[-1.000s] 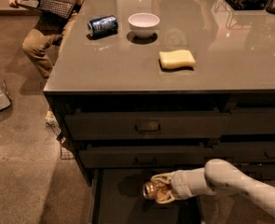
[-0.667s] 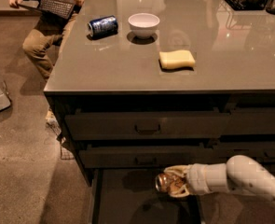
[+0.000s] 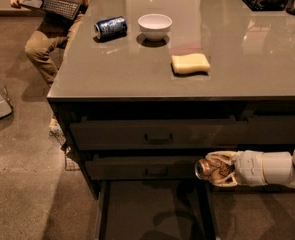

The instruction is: Pick orange can from bottom drawer and place on counter

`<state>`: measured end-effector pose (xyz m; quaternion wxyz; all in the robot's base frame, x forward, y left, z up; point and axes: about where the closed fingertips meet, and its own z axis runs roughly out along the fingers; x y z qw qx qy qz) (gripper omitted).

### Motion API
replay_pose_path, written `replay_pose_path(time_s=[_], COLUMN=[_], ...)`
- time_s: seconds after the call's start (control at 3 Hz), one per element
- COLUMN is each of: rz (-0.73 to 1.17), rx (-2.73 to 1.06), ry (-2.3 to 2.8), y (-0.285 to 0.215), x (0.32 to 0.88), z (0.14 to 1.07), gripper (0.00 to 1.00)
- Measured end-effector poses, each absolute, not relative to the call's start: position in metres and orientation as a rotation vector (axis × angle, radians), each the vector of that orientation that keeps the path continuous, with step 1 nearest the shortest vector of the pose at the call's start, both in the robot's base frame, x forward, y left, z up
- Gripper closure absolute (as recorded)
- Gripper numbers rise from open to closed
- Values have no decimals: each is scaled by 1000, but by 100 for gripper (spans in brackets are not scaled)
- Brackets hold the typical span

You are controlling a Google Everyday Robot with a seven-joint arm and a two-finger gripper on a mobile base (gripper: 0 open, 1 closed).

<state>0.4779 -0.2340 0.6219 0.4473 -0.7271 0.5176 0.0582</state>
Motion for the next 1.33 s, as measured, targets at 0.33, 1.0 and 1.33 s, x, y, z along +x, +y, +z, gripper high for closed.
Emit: replay_pose_path(time_s=[0.33, 1.0, 1.33], rz=[143, -58, -150], rx=[-1791, -1727, -1666], ry=[1275, 1235, 1217], y=[-236, -293, -347], x=[480, 483, 507], z=[626, 715, 793], gripper=[100, 100, 100])
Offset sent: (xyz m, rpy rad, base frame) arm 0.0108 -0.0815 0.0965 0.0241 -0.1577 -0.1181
